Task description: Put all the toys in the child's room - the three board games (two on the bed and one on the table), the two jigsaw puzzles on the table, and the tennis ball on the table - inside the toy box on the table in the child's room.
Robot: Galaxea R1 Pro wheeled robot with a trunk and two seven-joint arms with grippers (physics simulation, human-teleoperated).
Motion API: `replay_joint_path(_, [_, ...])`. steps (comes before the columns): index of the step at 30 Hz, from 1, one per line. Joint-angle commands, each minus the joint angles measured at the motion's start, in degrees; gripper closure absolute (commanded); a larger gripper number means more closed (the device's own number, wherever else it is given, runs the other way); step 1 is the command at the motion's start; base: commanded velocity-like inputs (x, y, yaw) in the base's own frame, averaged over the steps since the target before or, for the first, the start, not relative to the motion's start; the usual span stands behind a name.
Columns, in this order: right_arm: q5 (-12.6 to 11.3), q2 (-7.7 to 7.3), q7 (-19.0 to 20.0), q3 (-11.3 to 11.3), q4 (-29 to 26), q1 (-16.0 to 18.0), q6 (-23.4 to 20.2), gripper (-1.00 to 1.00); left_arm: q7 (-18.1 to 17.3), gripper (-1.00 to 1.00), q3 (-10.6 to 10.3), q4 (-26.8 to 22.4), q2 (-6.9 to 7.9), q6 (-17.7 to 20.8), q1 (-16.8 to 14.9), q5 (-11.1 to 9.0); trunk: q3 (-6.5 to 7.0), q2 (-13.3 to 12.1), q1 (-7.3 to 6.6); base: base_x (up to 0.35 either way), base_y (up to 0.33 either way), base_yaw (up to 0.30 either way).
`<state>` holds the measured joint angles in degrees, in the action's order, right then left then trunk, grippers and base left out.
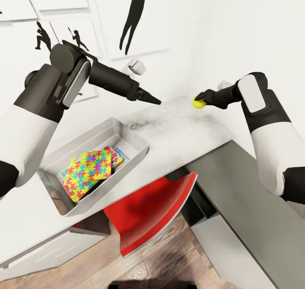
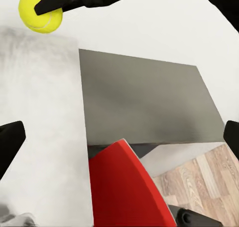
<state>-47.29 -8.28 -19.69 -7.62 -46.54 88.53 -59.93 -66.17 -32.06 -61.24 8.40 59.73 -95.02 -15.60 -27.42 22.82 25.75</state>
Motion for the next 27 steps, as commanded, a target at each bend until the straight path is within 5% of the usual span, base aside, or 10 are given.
replay_joint_path(1, [-0.94,-0.1,-0.13,-0.23,-0.04,-0.19,-0.07,1.0,-0.12,-1.0,-0.11,-0.31,0.33,0.27,0.02,-0.12,0.01,0.1,0.04,0.0,0.0,0.0])
replay_joint_path(7, [-2.39,-0.55,4.6,-0.21,-0.04,-1.09,-0.07,1.0,-0.18,-1.0,-0.04,-1.86,2.14,0.27,0.46,-0.54,0.58,0.1,0.04,0.0,0.0,0.0])
replay_joint_path(19, [-2.62,-0.77,5.31,-0.21,0.0,-1.24,-0.07,1.0,-0.18,-1.0,0.01,-2.82,2.62,0.27,1.35,-0.74,1.72,0.1,0.04,0.0,0.0,0.0])
replay_joint_path(27, [-2.71,-3.1,8.37,-0.29,0.04,-1.3,-0.07,1.0,-0.18,-1.0,0.06,-3.2,3.31,0.27,2.69,-0.8,2.49,0.1,0.04,0.0,0.0,0.0])
